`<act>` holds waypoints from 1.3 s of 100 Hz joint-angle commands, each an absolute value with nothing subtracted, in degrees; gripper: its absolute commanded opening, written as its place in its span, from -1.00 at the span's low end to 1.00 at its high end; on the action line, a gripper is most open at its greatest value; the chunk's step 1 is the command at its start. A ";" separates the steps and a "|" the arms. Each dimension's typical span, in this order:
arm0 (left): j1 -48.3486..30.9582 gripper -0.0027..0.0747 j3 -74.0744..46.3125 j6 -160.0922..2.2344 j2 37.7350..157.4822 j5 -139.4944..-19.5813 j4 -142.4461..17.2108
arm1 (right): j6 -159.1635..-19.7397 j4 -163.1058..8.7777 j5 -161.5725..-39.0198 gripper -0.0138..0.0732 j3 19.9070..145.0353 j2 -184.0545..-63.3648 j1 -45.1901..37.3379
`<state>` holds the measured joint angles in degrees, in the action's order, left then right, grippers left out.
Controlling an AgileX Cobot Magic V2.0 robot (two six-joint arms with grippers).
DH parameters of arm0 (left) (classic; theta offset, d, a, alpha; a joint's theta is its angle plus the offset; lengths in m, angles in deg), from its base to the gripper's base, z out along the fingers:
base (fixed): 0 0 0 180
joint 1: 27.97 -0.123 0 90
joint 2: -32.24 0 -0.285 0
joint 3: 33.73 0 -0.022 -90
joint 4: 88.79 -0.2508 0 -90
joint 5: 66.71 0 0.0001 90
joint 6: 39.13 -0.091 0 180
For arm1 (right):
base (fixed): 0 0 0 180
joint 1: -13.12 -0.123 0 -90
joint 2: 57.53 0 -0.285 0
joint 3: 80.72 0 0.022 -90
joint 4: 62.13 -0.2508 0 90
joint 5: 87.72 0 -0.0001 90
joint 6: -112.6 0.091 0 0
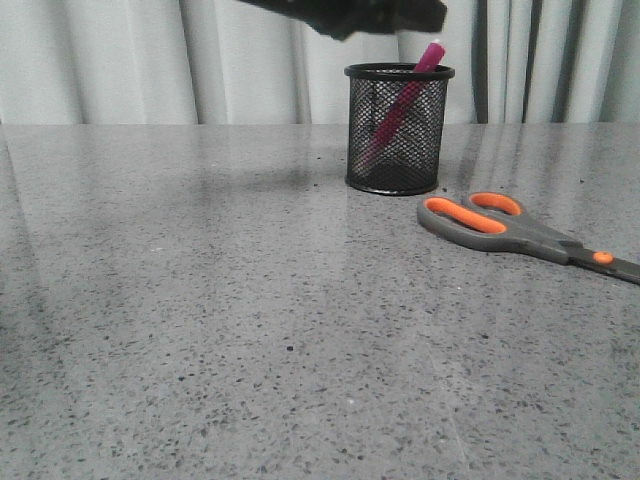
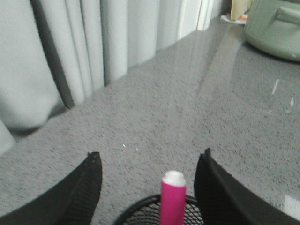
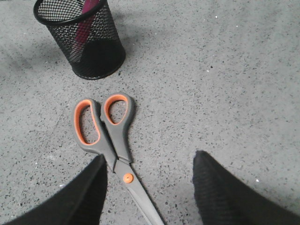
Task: Put pen and scissors into bin
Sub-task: 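Lower the marker into the mesh cup and open the left gripper, then lower the right gripper onto the scissors handles and close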
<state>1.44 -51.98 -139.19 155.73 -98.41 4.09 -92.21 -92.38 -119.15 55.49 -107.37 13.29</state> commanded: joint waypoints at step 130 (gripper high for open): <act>-32.98 -0.98 -9.92 -116.66 102.87 -100.12 -19.45 | -108.46 -87.58 -131.36 0.17 76.48 -141.82 3.49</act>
<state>-32.76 -8.99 -117.08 105.56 -101.54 -22.74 -107.70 -88.64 -130.99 73.13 -139.89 3.67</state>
